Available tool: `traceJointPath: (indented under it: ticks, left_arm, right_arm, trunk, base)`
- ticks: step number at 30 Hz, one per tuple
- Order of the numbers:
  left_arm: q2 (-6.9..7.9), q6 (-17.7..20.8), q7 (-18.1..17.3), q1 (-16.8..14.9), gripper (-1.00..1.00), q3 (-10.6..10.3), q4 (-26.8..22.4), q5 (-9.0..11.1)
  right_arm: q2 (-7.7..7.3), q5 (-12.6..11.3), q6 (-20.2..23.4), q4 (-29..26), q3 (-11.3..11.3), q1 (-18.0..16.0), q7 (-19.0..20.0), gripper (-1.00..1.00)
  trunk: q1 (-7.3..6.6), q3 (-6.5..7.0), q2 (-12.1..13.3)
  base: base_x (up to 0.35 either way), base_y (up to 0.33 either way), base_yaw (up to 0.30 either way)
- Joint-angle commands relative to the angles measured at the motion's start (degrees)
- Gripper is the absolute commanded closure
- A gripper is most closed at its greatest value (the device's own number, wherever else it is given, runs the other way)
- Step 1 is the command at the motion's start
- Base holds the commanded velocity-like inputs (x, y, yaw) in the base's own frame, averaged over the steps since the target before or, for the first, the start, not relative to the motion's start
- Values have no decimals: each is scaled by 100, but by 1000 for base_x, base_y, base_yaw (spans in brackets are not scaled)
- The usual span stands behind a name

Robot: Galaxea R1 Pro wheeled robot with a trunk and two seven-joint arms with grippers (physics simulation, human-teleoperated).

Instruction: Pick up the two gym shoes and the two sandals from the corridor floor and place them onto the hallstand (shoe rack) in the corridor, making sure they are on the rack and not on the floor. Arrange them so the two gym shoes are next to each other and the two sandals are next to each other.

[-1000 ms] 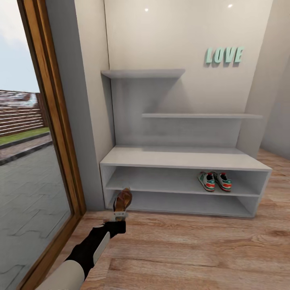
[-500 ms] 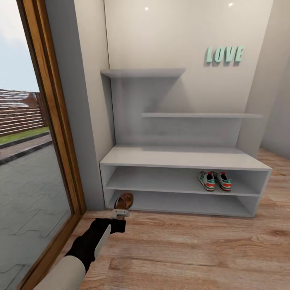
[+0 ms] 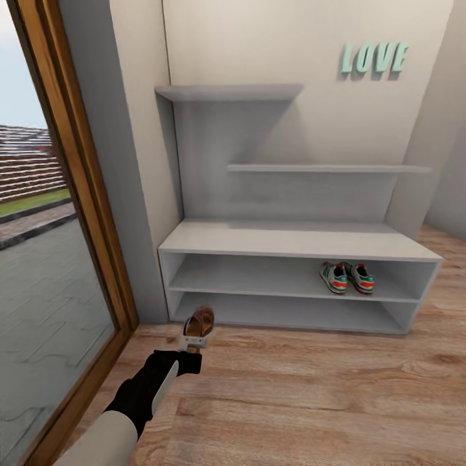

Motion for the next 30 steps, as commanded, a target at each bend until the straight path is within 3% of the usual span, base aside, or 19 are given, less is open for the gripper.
traceJointPath:
  ticks: [1,22,30]
  left_arm:
    - [2,34,3,-3,100,-7,-8,25]
    - [-3,16,3,-3,100,-7,-1,25]
    - [-5,8,3,-2,100,-7,-10,20]
  right_arm:
    - [1,46,32,-8,-16,-11,18,100]
    - [1,54,26,-8,-16,-11,-8,100]
    - [9,59,14,-9,-10,-11,-6,100]
  trunk:
    - [1,-38,-5]
    - [55,-673,-33]
    - [60,-721,-36]
  base:
    - [0,0,0]
    - [0,0,0]
    - [0,0,0]
